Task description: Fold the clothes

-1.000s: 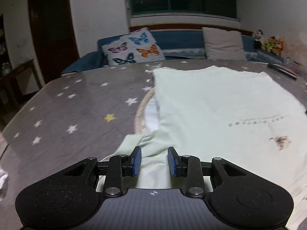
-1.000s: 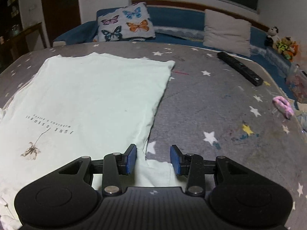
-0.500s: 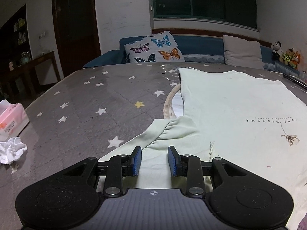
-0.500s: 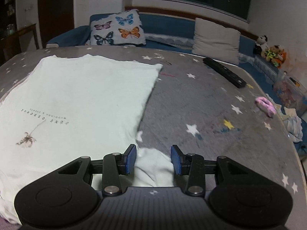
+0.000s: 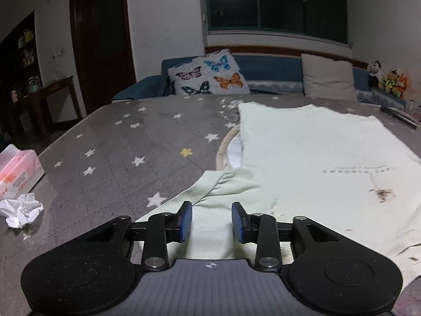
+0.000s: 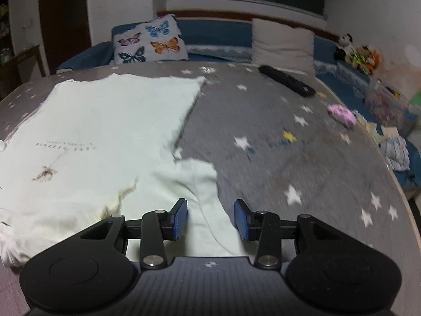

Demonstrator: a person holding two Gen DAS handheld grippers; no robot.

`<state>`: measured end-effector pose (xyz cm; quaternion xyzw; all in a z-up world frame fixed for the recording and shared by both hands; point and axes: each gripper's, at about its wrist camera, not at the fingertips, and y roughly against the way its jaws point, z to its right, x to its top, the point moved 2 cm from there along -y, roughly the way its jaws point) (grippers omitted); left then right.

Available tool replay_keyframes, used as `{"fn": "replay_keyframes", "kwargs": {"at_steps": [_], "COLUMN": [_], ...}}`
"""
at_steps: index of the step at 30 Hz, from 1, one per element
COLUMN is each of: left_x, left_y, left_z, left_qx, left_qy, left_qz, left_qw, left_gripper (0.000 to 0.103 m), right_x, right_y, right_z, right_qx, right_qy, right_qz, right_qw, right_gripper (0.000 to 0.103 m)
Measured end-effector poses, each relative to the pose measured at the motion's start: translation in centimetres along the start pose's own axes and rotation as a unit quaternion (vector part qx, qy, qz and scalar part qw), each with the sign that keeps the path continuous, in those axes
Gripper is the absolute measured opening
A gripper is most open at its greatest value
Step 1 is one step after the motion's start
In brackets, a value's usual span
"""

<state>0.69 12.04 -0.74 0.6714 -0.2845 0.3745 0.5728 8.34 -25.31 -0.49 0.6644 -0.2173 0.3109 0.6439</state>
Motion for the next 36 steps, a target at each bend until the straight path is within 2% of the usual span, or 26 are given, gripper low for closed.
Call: {"fn": "replay_keyframes", "kwargs": {"at_steps": [7,12,21,24,27,30,32,36], "left_x": [0.1,-0.5,-2.0,-2.2,-2.2,-2.3,-2.3,-2.3], "left_y": [1.1,0.9,0.4,0.4,0.3,0.3,0.4,0.4], "left_z": [2.2,3.5,3.4,3.6,3.7,3.7,3.7,3.7], "left_qx": [-0.029,-0.040,-0.031,-0.031,-0.030,-0.029,-0.029,-0.028], "left_qy": [-0.024,-0.041,-0.055,-0.058,-0.058,-0.059,-0.061,-0.064], "left_qz": [0.007,0.005,-0.010,-0.012,-0.013,-0.013,-0.013,-0.014], "left_qw": [0.9993,0.9983,0.9979,0.9978,0.9978,0.9977,0.9976,0.9974], "left_gripper": [0.051,0.052,0.052,0.053,0.053,0.055,0.055,0.056], "right_x": [-2.1,-3.6,-5.1,-4.6,-4.0,-4.1,-4.4,-4.9], "right_y": [2.2,3.8,5.6,6.9,7.7,8.0,8.1,7.9], "right_z": [0.2,0.4,1.8,1.0,-1.2,-5.2,-7.9,-12.4], "right_qx": [0.004,0.006,-0.032,-0.021,0.017,0.076,0.108,0.138], "right_qy": [0.008,0.014,0.026,0.045,0.076,0.142,0.193,0.283], "right_qz": [0.002,0.003,-0.007,0.015,0.028,0.026,0.025,0.042], "right_qw": [1.000,1.000,0.999,0.999,0.997,0.987,0.975,0.948], "right_gripper": [0.039,0.040,0.040,0.040,0.040,0.040,0.040,0.040]}}
